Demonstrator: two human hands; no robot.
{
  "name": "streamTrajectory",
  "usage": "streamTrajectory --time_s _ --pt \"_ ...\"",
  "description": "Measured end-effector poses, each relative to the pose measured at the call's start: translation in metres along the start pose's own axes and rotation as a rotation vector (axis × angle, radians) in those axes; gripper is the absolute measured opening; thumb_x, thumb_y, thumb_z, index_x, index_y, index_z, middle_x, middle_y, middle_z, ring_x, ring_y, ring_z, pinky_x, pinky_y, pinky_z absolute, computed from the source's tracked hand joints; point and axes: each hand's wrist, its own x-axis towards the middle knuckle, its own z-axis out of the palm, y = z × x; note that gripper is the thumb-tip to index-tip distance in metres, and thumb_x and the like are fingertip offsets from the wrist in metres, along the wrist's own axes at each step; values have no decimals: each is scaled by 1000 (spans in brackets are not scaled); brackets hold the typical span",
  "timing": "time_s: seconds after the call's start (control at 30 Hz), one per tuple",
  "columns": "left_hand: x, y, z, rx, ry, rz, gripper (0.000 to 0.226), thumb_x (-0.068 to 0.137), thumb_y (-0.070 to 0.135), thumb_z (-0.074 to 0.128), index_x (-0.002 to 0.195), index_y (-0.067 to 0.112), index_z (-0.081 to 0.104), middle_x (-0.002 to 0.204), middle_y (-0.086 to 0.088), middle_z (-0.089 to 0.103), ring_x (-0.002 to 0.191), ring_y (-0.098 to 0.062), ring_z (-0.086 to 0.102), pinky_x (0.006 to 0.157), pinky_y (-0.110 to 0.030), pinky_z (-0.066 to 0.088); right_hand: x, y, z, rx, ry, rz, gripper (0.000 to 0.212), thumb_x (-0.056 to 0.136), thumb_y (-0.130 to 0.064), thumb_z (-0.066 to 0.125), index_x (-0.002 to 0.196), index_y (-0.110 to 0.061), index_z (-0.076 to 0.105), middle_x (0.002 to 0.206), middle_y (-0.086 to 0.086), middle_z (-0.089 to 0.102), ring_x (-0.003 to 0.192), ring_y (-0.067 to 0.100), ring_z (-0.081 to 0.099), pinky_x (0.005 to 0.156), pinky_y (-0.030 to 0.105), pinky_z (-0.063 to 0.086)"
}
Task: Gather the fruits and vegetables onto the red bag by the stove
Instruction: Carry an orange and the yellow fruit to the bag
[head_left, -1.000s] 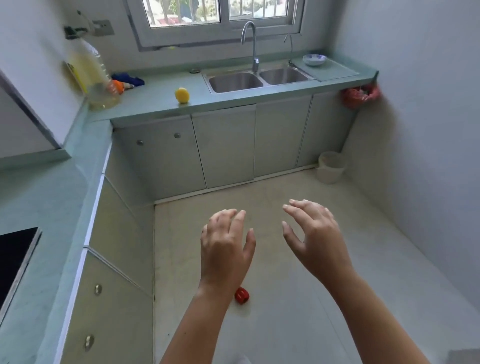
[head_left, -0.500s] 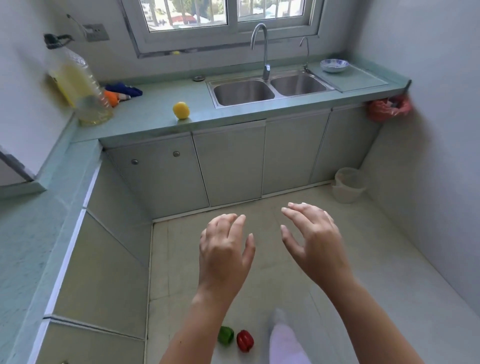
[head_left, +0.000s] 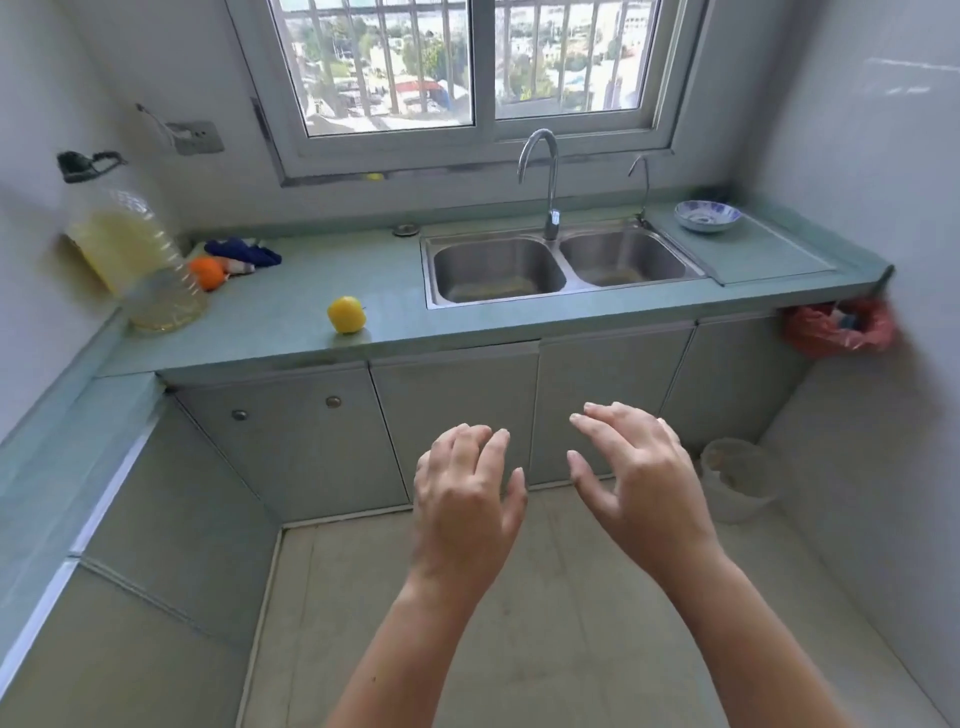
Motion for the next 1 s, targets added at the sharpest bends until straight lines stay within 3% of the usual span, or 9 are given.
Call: streamTrajectory --time_s 0.43,0.67,1.0 --pt "80 -104 51 78 -5 -125 38 80 30 47 101 6 68 100 -9 66 98 -31 60 81 -42 47 107 4 112 48 -99 -78 38 80 -35 45 101 -12 67 106 6 67 102 31 60 85 56 46" --pt "143 -222 66 79 13 -178 38 81 30 47 102 6 67 102 -10 65 99 -30 58 82 -42 47 196 -33 213 68 -123 -84 39 79 -35 45 100 -11 67 105 8 67 97 31 62 84 55 48" --pt "206 -401 63 193 4 -395 40 82 32 44 103 8 66 103 -11 65 98 -33 59 85 -40 45 310 -118 357 161 -286 -181 38 79 -35 45 100 -12 67 103 9 66 90 33 61 81 46 50"
